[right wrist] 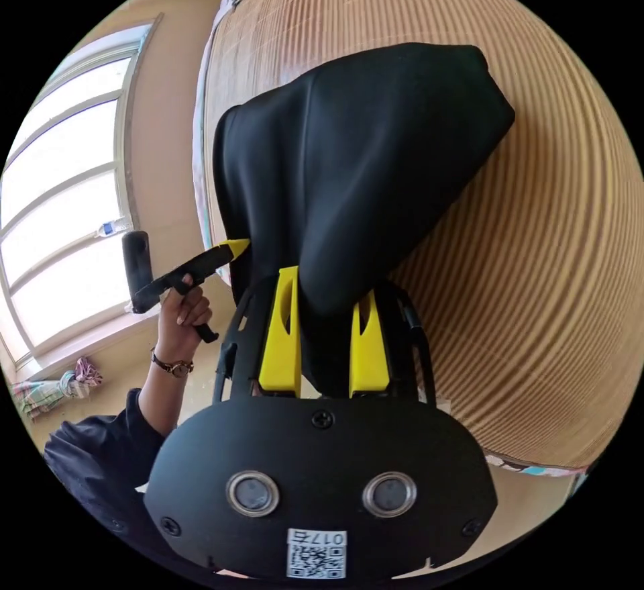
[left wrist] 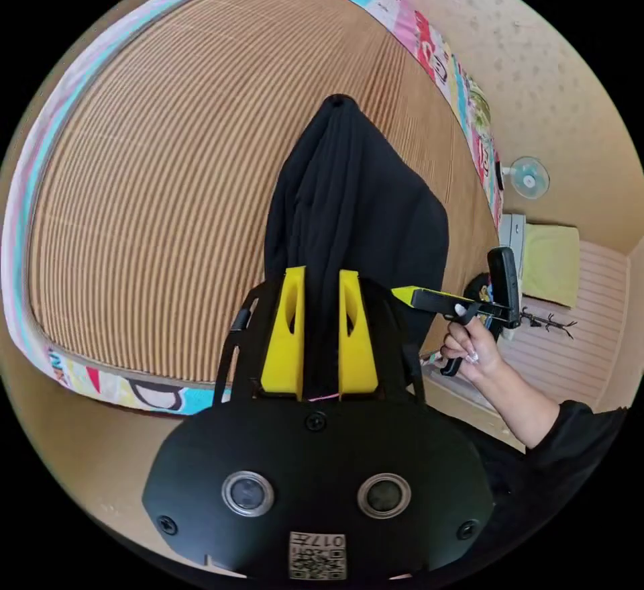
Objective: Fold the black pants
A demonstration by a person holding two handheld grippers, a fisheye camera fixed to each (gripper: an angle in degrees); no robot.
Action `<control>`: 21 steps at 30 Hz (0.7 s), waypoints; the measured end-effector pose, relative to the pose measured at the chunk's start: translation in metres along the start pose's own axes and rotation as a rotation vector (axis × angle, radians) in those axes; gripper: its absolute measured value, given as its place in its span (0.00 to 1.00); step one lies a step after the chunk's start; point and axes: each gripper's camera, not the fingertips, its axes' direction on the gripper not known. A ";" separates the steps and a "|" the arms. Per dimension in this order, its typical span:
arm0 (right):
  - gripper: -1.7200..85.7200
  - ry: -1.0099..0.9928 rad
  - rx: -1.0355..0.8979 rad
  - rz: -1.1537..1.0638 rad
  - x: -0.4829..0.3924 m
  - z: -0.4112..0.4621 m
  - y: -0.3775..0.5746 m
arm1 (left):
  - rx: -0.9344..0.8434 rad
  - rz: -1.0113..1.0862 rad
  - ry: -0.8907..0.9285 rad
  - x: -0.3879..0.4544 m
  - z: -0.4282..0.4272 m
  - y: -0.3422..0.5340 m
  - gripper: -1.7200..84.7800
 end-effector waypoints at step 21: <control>0.04 0.149 -0.271 -0.221 -0.133 -0.045 0.011 | 0.408 -0.284 -0.124 -0.087 0.063 0.152 0.10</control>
